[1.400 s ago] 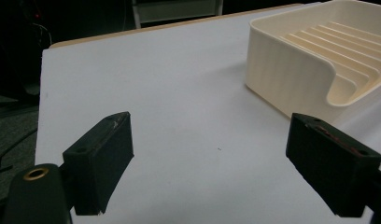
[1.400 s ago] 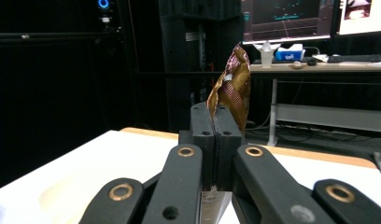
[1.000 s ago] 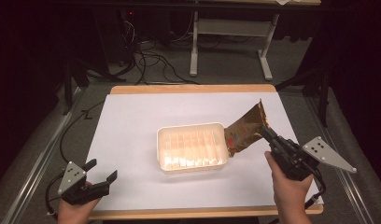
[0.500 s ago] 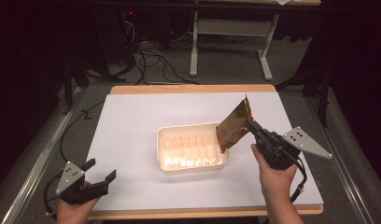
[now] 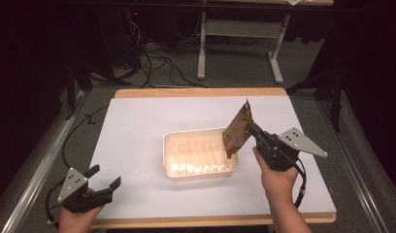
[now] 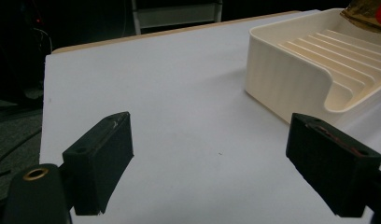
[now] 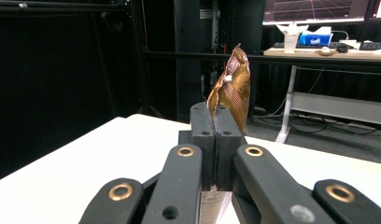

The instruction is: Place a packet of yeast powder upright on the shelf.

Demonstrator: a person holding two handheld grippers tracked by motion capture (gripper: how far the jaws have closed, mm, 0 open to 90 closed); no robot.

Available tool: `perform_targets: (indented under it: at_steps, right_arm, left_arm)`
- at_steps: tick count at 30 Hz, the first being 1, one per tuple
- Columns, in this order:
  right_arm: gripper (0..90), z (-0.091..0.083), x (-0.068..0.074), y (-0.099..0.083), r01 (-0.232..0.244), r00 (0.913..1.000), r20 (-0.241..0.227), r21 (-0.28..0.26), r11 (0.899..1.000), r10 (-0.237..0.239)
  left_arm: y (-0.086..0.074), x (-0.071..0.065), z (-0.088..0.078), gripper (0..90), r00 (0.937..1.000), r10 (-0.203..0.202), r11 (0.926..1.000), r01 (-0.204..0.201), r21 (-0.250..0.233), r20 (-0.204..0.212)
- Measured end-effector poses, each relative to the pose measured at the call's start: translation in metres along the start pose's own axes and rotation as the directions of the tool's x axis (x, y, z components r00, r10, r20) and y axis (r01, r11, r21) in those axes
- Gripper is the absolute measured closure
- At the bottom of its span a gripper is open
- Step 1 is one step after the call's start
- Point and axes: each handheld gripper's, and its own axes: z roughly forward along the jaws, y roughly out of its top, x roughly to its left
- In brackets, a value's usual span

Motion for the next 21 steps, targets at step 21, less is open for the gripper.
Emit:
perform_targets:
  at_steps: [21]
  right_arm:
    - [90.0,0.014,-0.006,-0.014,0.007,0.9999,0.011,0.049,0.999,-0.008]
  left_arm:
    - [-0.007,0.003,-0.013,15.3,0.9995,-0.007,1.0000,0.008,0.006,-0.030]
